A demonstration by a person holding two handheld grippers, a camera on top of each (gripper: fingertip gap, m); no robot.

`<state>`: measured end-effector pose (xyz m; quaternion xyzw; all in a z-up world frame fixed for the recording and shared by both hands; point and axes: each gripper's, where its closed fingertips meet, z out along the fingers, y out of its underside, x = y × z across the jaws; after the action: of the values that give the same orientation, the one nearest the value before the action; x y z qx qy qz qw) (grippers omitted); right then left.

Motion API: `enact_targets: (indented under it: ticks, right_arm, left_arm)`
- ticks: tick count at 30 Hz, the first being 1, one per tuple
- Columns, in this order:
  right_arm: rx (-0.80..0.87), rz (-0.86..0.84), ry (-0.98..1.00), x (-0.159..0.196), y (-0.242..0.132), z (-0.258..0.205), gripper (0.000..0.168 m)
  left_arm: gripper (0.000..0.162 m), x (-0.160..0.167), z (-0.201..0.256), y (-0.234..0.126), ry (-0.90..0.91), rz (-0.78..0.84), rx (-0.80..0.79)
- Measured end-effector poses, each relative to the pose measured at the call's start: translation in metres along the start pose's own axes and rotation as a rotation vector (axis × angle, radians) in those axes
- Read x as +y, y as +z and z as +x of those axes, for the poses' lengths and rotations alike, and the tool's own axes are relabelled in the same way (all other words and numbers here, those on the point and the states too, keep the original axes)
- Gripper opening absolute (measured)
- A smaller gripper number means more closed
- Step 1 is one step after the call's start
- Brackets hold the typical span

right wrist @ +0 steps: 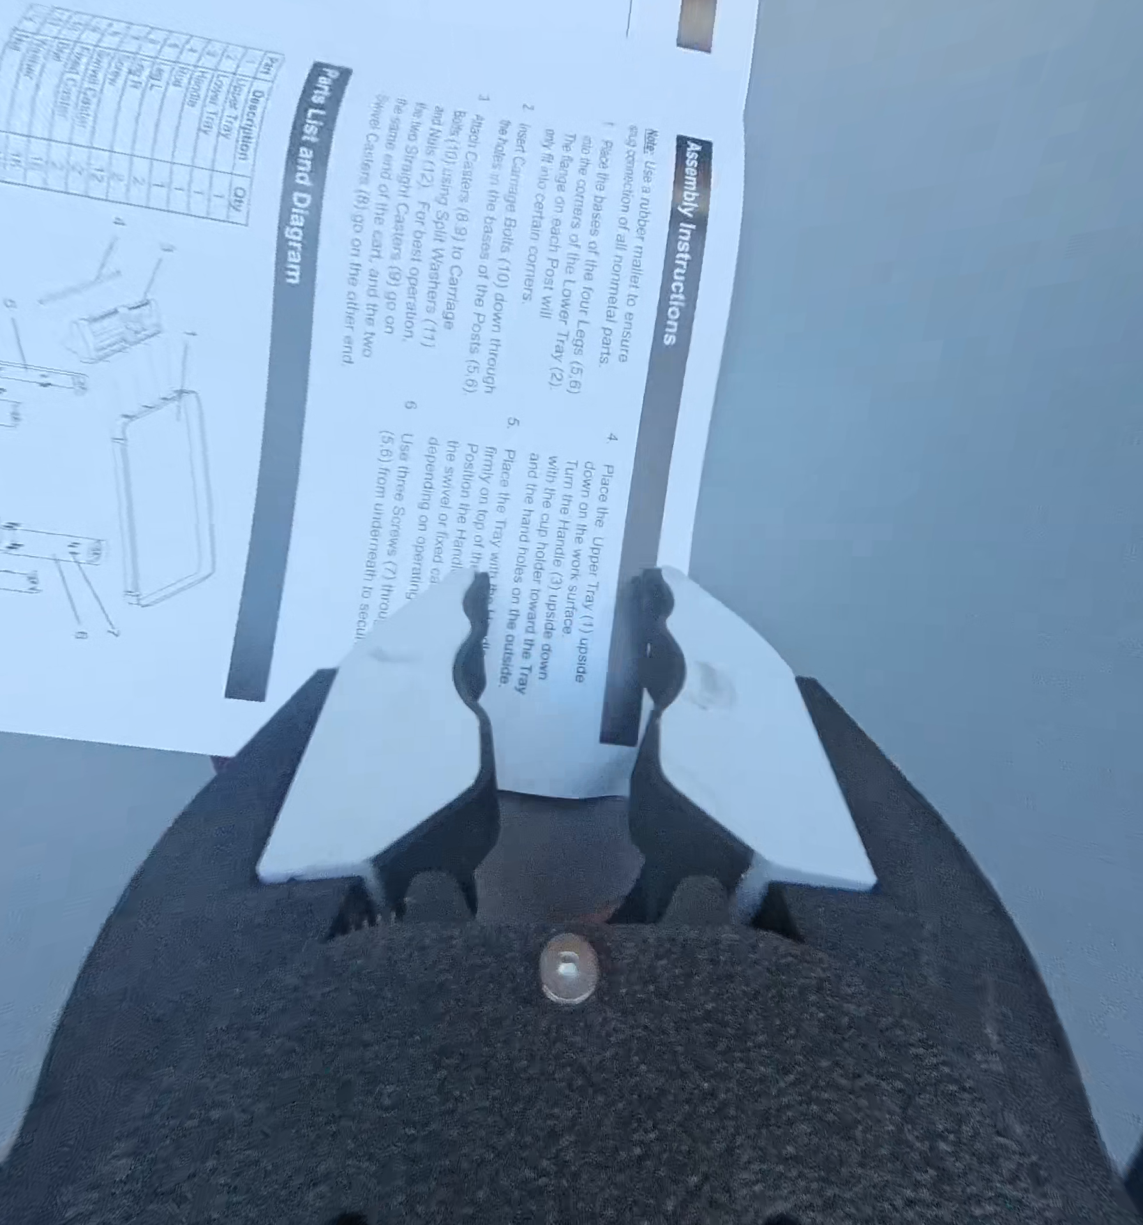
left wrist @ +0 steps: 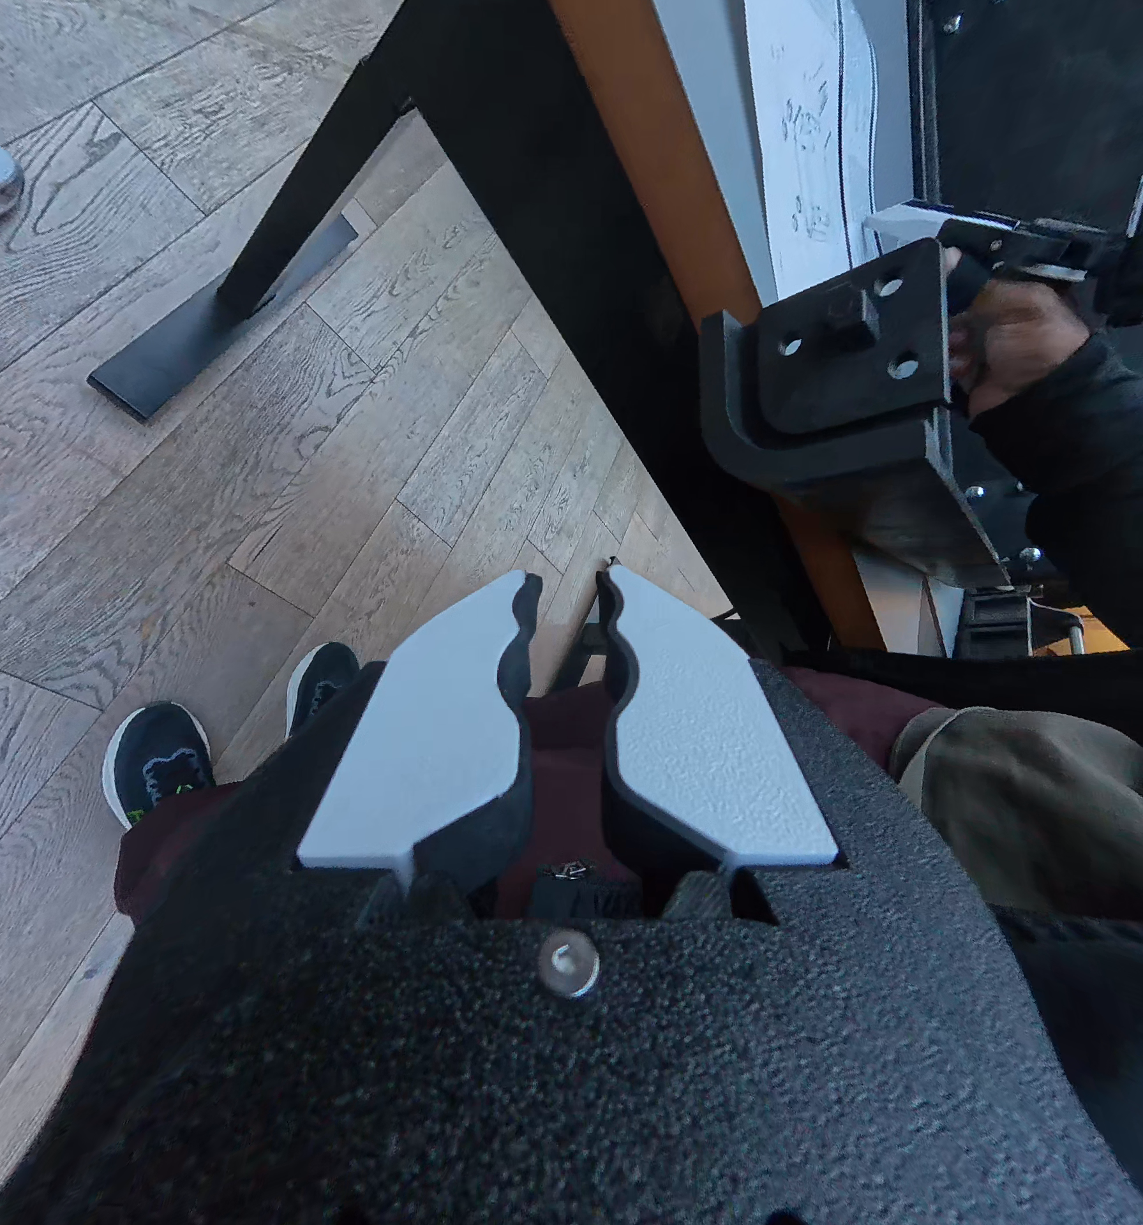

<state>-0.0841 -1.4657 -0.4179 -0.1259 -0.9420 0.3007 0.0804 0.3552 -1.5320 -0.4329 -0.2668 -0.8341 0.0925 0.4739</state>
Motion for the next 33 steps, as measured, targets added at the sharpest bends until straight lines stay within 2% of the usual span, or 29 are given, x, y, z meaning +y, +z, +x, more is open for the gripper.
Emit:
enact_targets:
  ticks: [1,5,8,11,13,17,19,26,33]
  right_arm:
    - [-0.003,-0.001,-0.011,0.0,0.0,0.001,0.05]
    - [-0.01,-0.013,-0.026,0.003,-0.002,0.011,0.055]
    - [-0.033,0.004,0.002,0.002,-0.013,0.011,0.051]
    - [-0.078,0.061,0.006,0.001,-0.04,-0.006,0.051]
    - [-0.092,0.082,0.024,0.006,-0.059,-0.015,0.051]
    - [-0.119,0.111,0.095,0.018,-0.092,-0.027,0.05]
    - [-0.117,0.113,0.1,0.024,-0.104,-0.03,0.049]
    - [-0.041,0.105,0.117,0.037,-0.132,-0.033,0.048]
    - [0.081,0.085,0.226,0.046,-0.158,-0.047,0.047]
  left_arm:
    - [0.018,-0.001,0.002,0.002,0.001,0.001,-0.003]
    - [0.018,-0.003,0.011,0.012,0.004,-0.005,0.0]
    - [0.018,-0.015,0.021,0.02,0.002,0.028,0.022]
    - [0.018,-0.059,0.042,0.023,0.038,0.126,0.063]
    - [0.018,-0.093,0.055,0.029,0.101,0.137,0.063]
    - [0.022,-0.158,0.073,0.056,0.207,0.073,0.016]
    - [0.027,-0.177,0.078,0.079,0.231,-0.006,-0.004]
    - [0.034,-0.19,0.072,0.161,0.23,-0.218,-0.058]
    - [0.031,-0.179,0.079,0.195,0.165,-0.29,-0.049]
